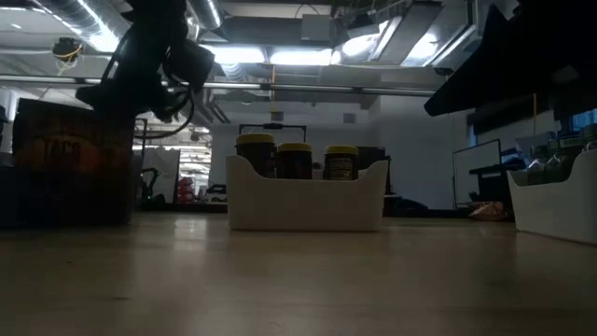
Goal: Sort spices by type
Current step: Put the left orange seasoning pack into the black bin
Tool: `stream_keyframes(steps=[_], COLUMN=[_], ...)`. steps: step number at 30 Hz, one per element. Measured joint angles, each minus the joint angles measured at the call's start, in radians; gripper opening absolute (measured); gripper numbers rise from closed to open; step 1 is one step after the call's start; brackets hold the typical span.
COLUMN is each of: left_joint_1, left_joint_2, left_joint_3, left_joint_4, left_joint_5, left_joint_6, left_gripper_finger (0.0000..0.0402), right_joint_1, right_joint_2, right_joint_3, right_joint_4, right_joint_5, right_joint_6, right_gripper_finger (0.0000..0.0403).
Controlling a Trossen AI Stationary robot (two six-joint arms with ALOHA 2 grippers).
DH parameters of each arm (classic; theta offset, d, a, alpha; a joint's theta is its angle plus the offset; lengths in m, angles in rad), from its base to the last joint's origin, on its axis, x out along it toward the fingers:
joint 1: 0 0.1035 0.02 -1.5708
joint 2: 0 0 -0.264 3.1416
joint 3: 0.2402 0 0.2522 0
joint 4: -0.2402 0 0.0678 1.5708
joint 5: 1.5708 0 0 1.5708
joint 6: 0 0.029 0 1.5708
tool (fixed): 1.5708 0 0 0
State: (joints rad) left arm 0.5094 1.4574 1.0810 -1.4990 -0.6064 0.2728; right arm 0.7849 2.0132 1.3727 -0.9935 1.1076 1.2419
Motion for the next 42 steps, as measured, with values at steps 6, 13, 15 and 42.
stream_keyframes(steps=[6, 13, 15, 42], left_joint_1=[0.019, 0.064, 0.084, 0.209], left_joint_2=[0.0, 0.0, 0.0, 0.0], left_joint_3=[-0.032, -0.052, -0.06, -0.143], left_joint_4=[0.064, 0.129, 0.129, 0.237], left_joint_5=[-0.054, -0.067, -0.068, -0.02], left_joint_6=[0.104, 0.159, 0.157, 0.202], left_gripper_finger=[0.0141, 0.0141, 0.0141, 0.0051], right_joint_1=[0.0, 0.0, 0.0, 0.0], right_joint_2=[0.0, 0.0, 0.001, 0.002], right_joint_3=[0.0, 0.0, 0.0, 0.0], right_joint_4=[0.005, 0.009, 0.009, 0.009], right_joint_5=[0.0, 0.0, 0.0, 0.007], right_joint_6=[-0.018, -0.018, -0.018, -0.018], right_gripper_finger=[0.0121, 0.0121, 0.0121, 0.0121])
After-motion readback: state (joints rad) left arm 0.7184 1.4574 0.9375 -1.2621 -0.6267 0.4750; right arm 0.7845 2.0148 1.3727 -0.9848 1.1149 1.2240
